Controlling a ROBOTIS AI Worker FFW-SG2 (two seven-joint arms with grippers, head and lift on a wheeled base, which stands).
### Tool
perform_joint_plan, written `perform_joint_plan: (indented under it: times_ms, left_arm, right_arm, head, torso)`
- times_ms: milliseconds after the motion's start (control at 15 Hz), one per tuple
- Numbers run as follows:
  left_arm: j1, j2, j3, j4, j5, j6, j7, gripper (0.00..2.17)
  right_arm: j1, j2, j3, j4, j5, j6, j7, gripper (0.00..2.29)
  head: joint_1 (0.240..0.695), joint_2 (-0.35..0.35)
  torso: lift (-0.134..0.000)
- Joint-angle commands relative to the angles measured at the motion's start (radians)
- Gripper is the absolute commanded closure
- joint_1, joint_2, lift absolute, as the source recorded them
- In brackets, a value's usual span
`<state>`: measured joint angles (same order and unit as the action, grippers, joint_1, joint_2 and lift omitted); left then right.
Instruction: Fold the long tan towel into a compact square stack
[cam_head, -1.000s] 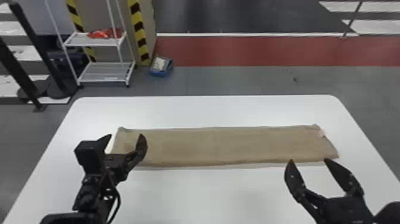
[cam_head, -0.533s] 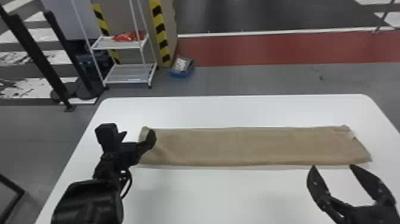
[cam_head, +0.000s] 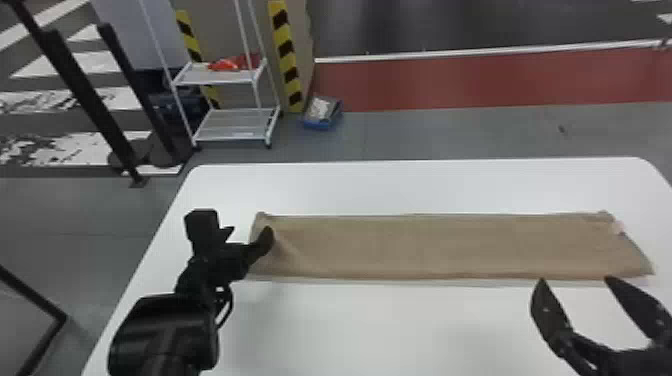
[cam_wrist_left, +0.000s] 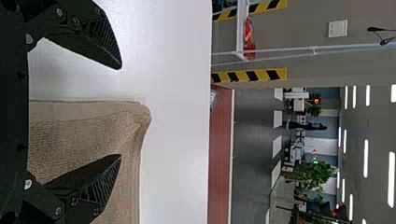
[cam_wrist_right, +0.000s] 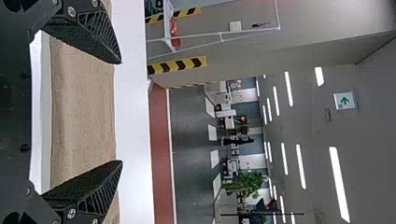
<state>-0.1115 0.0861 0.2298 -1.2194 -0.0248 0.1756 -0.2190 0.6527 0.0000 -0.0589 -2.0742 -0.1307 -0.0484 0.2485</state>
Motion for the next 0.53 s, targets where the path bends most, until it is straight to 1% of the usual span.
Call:
perform_joint_plan:
  times_ms: [0, 67, 200, 333, 400, 467]
  left_arm:
    - [-0.004, 0.001, 0.002, 0.001, -0.01, 0.02, -0.003, 0.33]
    - [-0.002, 0.001, 0.002, 0.001, -0.015, 0.051, -0.003, 0.33]
    - [0.003, 0.001, 0.002, 0.001, -0.015, 0.063, -0.008, 0.33]
    - [0.01, 0.001, -0.009, 0.0, -0.033, 0.075, -0.008, 0.33]
    - [0.01, 0.001, -0.009, 0.0, -0.033, 0.084, -0.016, 0.45]
    - [0.009, 0.001, -0.01, 0.0, -0.032, 0.1, -0.016, 0.63]
  right_arm:
    - [-0.005, 0.001, 0.008, 0.003, -0.001, -0.001, 0.0, 0.13]
    - [-0.011, 0.001, 0.011, 0.006, -0.001, -0.001, 0.0, 0.13]
    - [-0.022, 0.001, 0.013, 0.016, -0.001, -0.001, 0.0, 0.13]
    - [-0.028, 0.001, 0.014, 0.026, -0.001, 0.002, 0.0, 0.13]
    - [-0.03, 0.001, 0.016, 0.028, -0.001, 0.002, 0.0, 0.13]
    - [-0.031, 0.001, 0.016, 0.029, -0.003, 0.002, 0.0, 0.13]
  head:
    - [0.695, 0.163]
    - [0.695, 0.164]
    - [0.695, 0.168]
    - [0.695, 0.17]
    - [0.695, 0.169]
    - [0.695, 0.169]
  torso:
    - [-0.057]
    - [-0.057]
    - [-0.057]
    - [-0.057]
    - [-0.057]
    - [-0.057]
